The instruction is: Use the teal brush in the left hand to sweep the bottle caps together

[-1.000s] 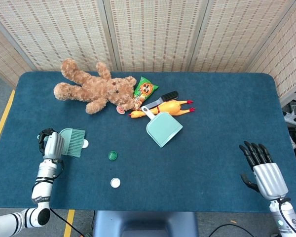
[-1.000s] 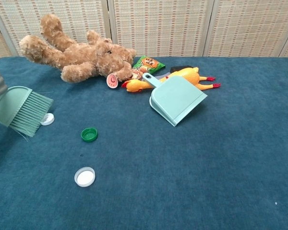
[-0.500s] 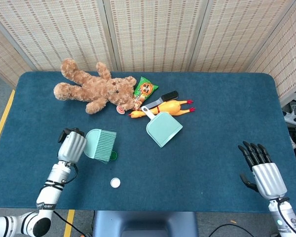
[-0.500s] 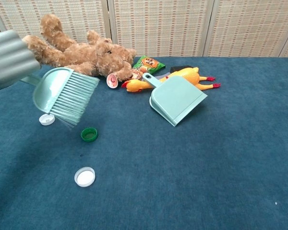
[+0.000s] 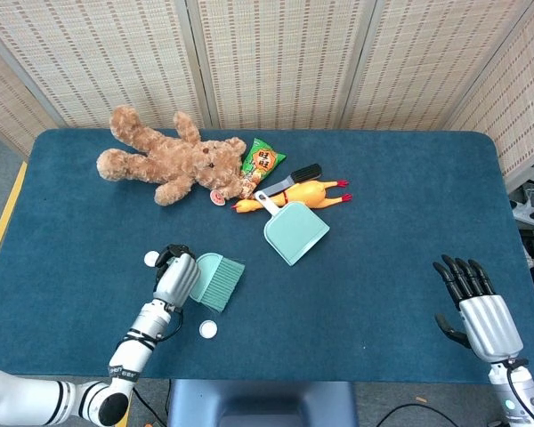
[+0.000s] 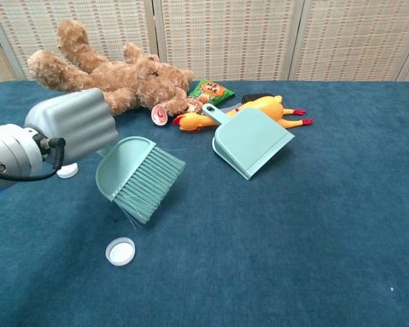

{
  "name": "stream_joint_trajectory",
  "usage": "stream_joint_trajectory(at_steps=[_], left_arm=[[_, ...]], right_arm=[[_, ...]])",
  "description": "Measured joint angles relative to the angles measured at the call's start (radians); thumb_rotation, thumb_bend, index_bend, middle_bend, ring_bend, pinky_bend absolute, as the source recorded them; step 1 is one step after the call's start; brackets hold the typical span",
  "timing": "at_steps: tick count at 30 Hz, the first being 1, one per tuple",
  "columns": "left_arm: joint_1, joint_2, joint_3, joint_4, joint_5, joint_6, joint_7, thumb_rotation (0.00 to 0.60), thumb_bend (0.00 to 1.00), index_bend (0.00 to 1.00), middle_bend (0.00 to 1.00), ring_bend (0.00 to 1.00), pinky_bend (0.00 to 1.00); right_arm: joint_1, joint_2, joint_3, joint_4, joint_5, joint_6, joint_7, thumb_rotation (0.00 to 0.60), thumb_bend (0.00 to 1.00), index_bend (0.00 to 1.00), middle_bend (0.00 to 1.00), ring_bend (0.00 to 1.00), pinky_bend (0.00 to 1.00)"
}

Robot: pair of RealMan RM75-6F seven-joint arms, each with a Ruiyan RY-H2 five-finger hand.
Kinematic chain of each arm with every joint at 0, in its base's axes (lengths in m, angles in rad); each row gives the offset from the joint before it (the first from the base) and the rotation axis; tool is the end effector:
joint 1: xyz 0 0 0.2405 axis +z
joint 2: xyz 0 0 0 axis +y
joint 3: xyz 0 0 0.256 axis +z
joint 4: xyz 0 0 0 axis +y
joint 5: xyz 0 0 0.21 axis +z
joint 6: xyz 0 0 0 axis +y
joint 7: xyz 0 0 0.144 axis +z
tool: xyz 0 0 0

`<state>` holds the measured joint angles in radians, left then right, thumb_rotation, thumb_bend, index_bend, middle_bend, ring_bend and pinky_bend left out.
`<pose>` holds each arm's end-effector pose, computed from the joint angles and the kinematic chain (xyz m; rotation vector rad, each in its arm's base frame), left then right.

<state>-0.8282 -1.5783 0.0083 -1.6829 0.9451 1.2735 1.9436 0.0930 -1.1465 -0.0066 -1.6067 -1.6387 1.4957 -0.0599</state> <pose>-0.1263 0.2994 -0.0223 -1.8810 0.4889 0.0262 -0.2938 -0.1698 0.1370 1.5462 -0.8418 0.9284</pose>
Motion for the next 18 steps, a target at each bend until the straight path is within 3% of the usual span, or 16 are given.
stream_joint_trajectory(at_steps=[18], left_arm=[[-0.041, -0.062, 0.078, 0.186, -0.083, 0.016, 0.101, 0.600, 0.55, 0.88, 1.00, 0.75, 0.81]], right_arm=[[-0.004, 0.007, 0.000, -0.006, -0.002, 0.002, 0.003, 0.600, 0.23, 0.00, 0.00, 0.00, 0.00]])
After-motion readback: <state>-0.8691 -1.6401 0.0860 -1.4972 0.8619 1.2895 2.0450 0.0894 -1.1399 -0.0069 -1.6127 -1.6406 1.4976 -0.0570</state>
